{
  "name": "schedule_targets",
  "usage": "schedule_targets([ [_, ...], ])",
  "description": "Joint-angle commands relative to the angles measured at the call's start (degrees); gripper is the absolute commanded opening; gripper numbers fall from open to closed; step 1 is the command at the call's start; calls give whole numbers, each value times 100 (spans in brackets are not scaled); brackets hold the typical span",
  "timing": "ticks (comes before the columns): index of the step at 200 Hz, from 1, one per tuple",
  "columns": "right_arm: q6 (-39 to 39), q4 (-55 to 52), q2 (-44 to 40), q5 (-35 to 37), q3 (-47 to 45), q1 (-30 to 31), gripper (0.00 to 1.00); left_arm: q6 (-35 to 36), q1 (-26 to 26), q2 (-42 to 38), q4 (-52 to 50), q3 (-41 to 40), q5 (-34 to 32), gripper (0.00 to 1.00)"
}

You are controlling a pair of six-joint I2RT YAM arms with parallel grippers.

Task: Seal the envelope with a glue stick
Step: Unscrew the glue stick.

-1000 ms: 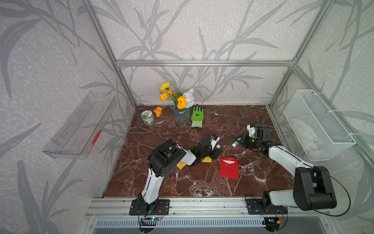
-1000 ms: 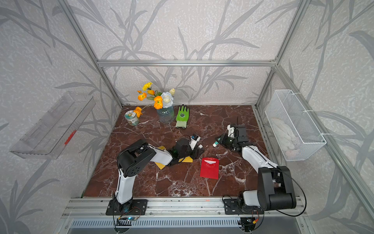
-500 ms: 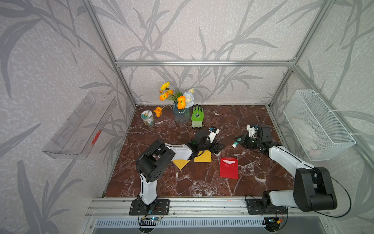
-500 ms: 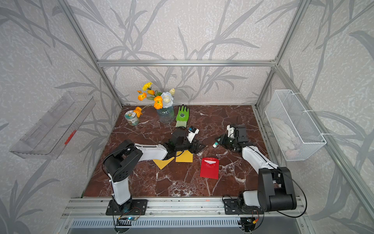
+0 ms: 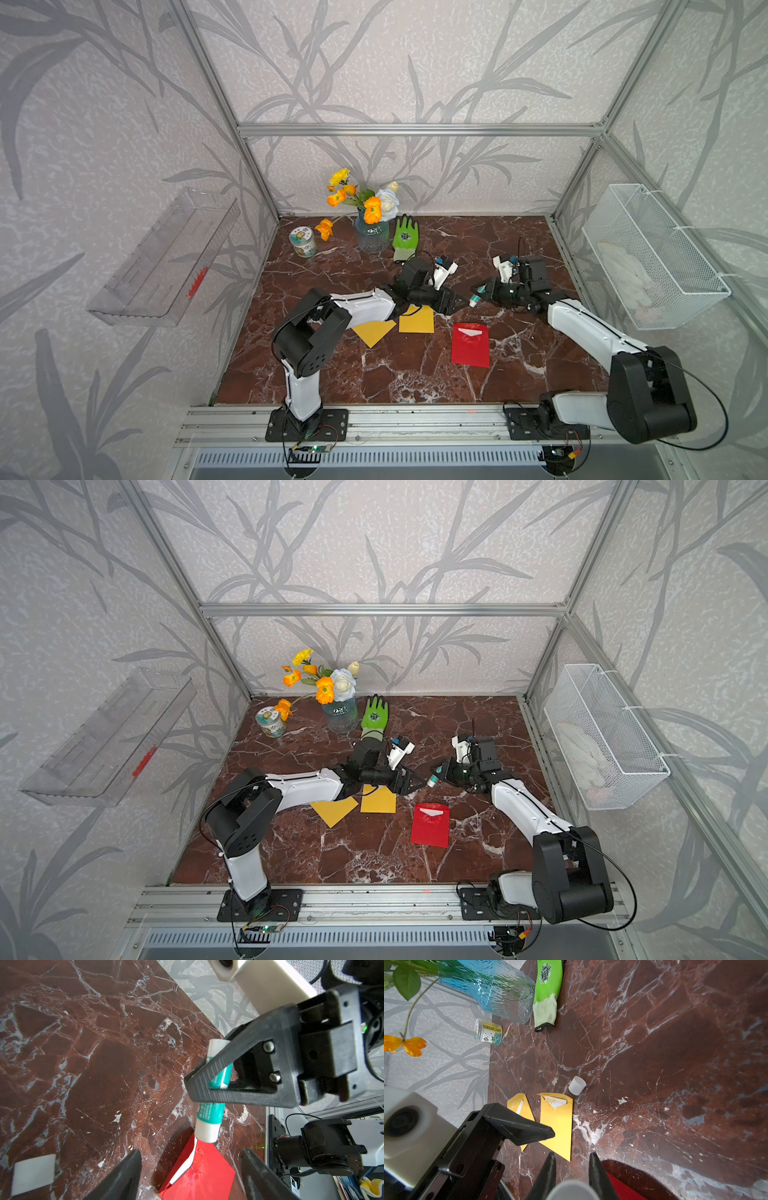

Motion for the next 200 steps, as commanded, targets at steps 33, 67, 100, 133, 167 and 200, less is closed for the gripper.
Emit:
schedule_targets([
  [33,271,246,57,-85,262,354,0,-345,-16,123,244,240,451,75],
  [67,572,442,165,-189,277,499,0,-198,-81,211,-8,345,440,73],
  [100,719,568,176,-225,279,655,0,-200,-87,216,-55,319,343,63],
  [133,834,687,203,-234,259,716,0,-291,-85,294,-67,423,460,42],
  [167,769,666,176,-244,259,712,35,-349,-79,297,-82,425,500,16],
  [200,632,569,92,-143,285,605,62,-398,-80,240,-53,365,543,3],
])
